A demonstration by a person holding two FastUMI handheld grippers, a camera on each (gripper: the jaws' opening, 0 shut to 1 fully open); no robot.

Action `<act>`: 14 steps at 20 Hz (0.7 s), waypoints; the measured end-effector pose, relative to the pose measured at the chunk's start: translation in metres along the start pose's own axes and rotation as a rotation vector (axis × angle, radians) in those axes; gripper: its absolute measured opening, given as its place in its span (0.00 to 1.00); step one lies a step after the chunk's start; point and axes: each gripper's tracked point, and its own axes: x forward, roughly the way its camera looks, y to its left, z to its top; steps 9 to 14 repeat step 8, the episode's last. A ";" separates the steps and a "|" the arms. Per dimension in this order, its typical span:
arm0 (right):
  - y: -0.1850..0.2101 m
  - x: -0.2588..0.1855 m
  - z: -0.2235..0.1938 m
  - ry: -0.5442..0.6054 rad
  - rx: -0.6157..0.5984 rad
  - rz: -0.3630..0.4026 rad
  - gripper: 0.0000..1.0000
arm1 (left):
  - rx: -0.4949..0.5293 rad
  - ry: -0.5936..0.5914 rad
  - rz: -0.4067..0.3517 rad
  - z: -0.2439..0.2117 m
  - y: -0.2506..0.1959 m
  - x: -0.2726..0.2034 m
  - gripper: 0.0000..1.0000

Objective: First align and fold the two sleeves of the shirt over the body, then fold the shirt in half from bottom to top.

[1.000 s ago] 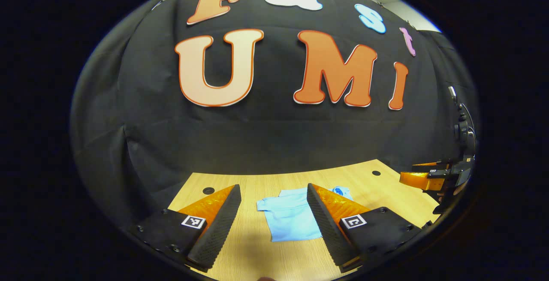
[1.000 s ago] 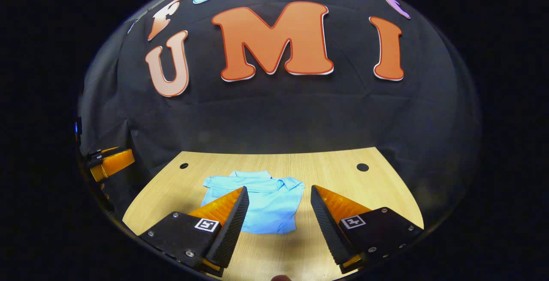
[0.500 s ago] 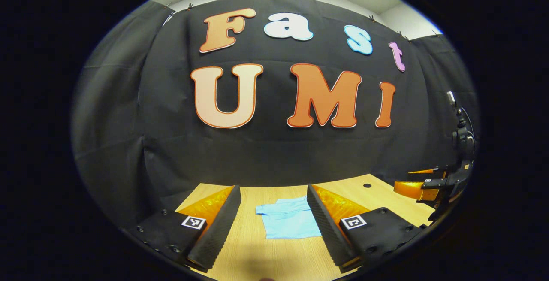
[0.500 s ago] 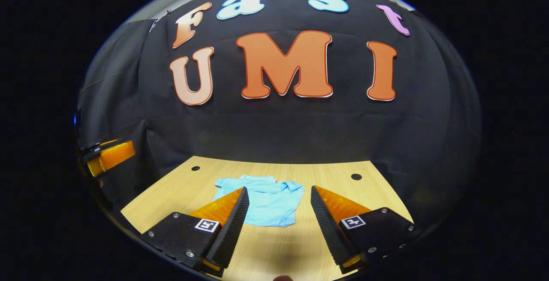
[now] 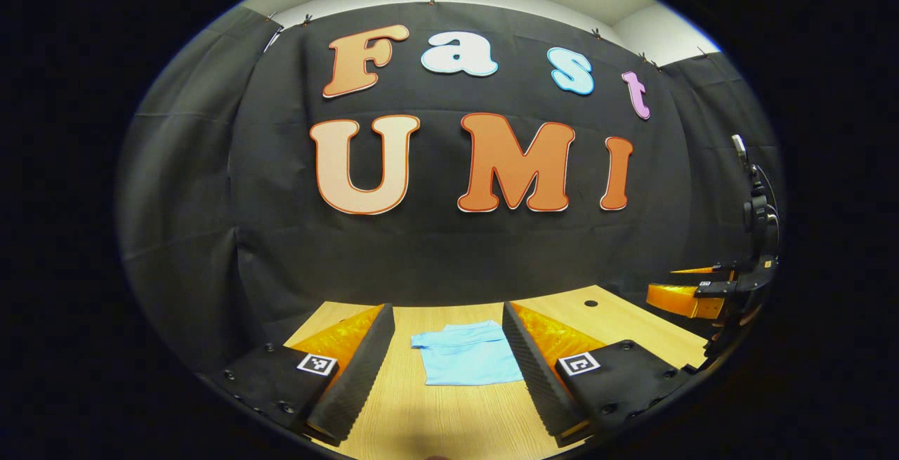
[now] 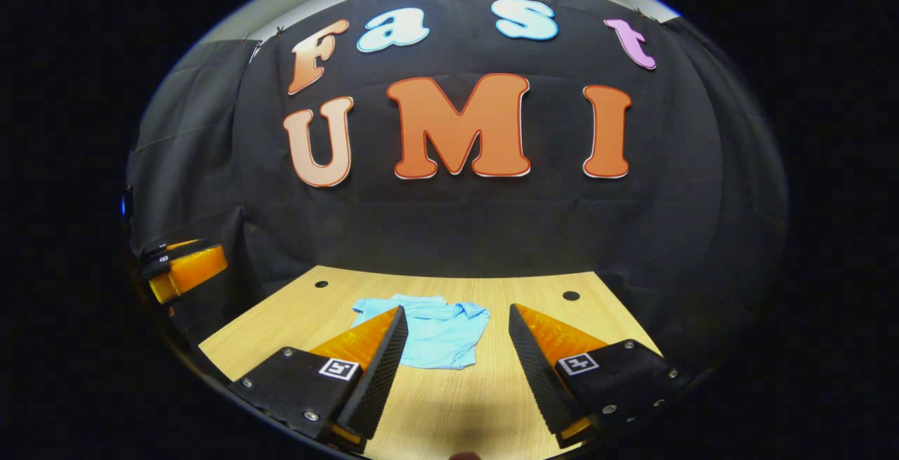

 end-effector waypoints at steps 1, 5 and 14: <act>0.000 -0.001 0.001 -0.003 -0.003 0.000 0.88 | 0.001 -0.002 0.004 0.001 -0.001 -0.002 0.99; -0.001 -0.007 0.003 -0.021 -0.020 0.004 0.88 | -0.003 -0.015 0.017 0.004 -0.002 -0.005 0.99; 0.001 -0.008 0.004 -0.025 -0.029 0.009 0.88 | -0.003 -0.020 0.028 0.006 -0.003 -0.008 0.97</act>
